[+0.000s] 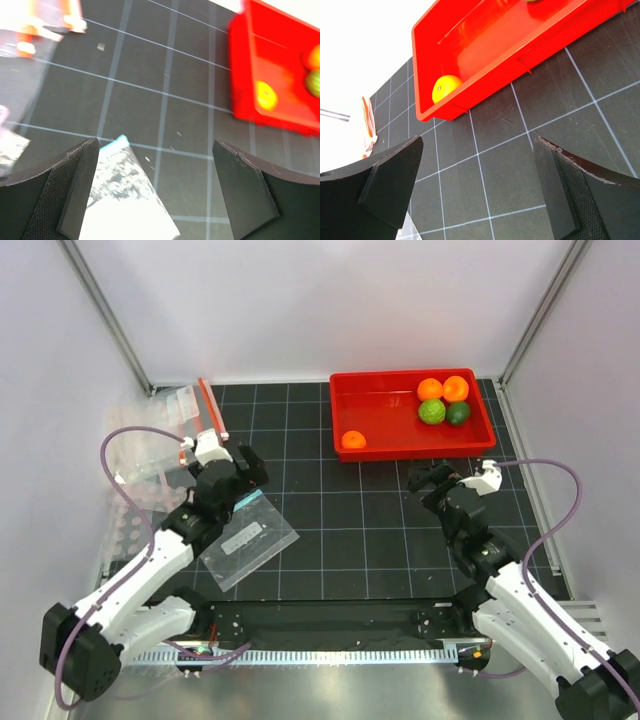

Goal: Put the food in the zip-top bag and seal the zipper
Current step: Adjust the zipper food storage bag at the center of the board, then pick up the zipper food storage bag at the center of the board, then open the zipper of the food storage bag at the center of the board.

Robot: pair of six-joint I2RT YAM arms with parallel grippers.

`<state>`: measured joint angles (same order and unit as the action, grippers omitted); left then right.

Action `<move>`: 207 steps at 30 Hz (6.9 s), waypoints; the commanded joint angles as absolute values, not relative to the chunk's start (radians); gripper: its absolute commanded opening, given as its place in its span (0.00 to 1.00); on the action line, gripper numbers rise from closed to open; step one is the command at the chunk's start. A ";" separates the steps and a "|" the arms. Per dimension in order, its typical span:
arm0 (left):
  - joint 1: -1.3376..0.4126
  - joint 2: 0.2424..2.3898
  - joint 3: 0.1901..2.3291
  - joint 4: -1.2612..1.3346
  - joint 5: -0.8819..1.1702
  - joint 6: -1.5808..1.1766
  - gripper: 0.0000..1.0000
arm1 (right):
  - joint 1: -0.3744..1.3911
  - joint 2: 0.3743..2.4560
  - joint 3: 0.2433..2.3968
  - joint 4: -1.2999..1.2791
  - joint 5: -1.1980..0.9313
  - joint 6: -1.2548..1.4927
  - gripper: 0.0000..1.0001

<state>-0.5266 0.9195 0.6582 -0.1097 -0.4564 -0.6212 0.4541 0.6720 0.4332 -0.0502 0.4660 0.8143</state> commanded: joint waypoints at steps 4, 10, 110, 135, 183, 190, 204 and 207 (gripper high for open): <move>-0.473 1.176 0.899 -0.213 -0.658 -0.687 1.00 | 0.454 0.609 0.459 -0.054 0.508 0.811 0.99; -0.350 1.545 1.312 -0.451 -0.701 -0.696 1.00 | 0.454 0.595 0.456 -0.051 0.491 0.830 1.00; -0.167 2.465 2.223 -0.856 -0.603 -0.364 0.50 | 0.454 0.611 0.482 -0.055 0.391 0.870 1.00; -0.138 2.338 2.117 -0.831 -0.595 -0.411 0.00 | 0.454 0.614 0.482 -0.052 0.391 0.867 1.00; -0.819 1.327 0.854 -0.015 -0.178 -0.598 0.00 | 0.468 0.995 0.428 0.457 -0.192 0.664 0.55; -0.916 1.318 0.871 -0.028 -0.248 -0.583 0.00 | 0.489 1.069 0.436 0.492 -0.198 0.664 0.55; -0.992 1.402 0.936 -0.067 -0.307 -0.555 0.00 | 0.518 1.083 0.449 0.482 -0.169 0.638 0.55; -1.008 1.414 0.946 -0.069 -0.318 -0.545 0.00 | 0.522 1.088 0.454 0.477 -0.163 0.635 0.55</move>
<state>-0.9909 1.4055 0.8982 -0.0872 -0.2787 -0.5667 0.5140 1.0786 0.4252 0.4408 -0.1791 0.6556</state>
